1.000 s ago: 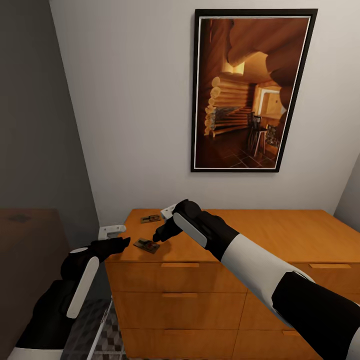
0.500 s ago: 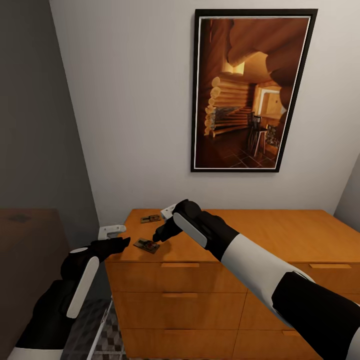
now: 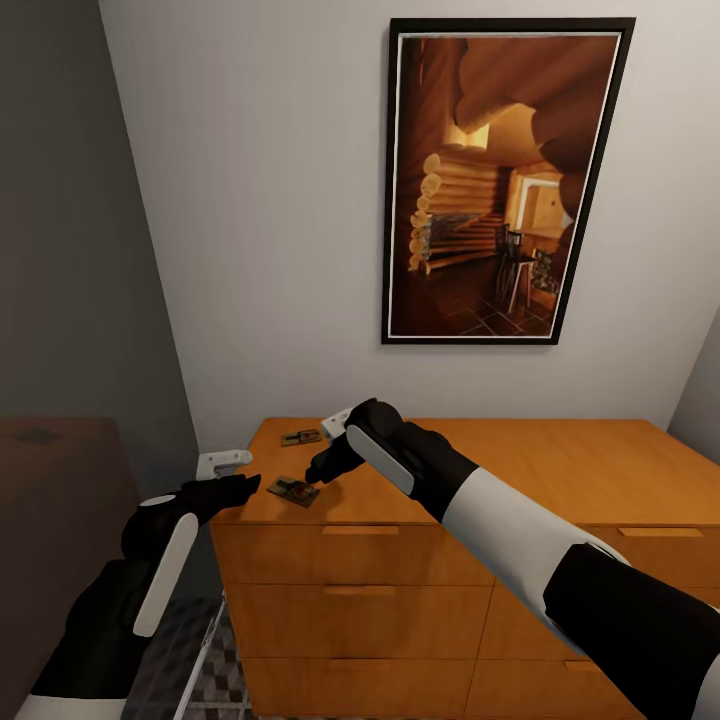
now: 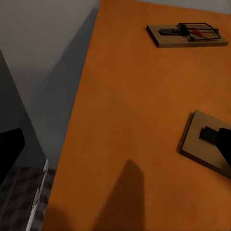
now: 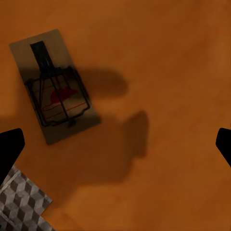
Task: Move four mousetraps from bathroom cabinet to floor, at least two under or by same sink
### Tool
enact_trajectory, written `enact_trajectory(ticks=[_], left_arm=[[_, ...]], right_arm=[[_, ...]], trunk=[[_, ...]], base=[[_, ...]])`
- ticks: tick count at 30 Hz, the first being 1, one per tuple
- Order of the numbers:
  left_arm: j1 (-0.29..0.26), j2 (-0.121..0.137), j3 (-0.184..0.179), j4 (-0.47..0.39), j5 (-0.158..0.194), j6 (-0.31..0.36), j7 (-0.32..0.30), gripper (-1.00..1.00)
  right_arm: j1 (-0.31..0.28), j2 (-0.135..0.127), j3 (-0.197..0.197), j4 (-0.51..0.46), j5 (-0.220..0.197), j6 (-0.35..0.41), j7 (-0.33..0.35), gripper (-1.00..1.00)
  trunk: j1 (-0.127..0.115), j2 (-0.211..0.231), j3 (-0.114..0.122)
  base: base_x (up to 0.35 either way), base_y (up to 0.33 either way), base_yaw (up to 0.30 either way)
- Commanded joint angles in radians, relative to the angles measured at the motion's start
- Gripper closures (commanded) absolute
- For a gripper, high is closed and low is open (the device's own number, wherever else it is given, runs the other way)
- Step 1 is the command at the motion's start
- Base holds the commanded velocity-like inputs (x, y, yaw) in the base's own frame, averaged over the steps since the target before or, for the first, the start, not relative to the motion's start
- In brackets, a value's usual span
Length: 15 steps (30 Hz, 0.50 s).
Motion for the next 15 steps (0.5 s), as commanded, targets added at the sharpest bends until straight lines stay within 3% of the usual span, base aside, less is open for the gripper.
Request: enact_trajectory(ticks=[1, 15], left_arm=[[-0.001, 0.001, -0.002, -0.001, 0.010, 0.003, 0.010, -1.00], [0.000, 0.000, -0.001, -0.001, 0.011, 0.002, 0.010, -1.00]], right_arm=[[-0.002, 0.000, 0.002, 0.000, -0.010, 0.002, -0.011, -1.00], [-0.021, 0.000, -0.005, 0.011, -0.012, 0.002, -0.010, -1.00]], trunk=[[0.000, -0.001, -0.001], [0.000, -0.001, -0.001]], base=[[0.000, 0.000, 0.000], [0.000, 0.000, 0.000]])
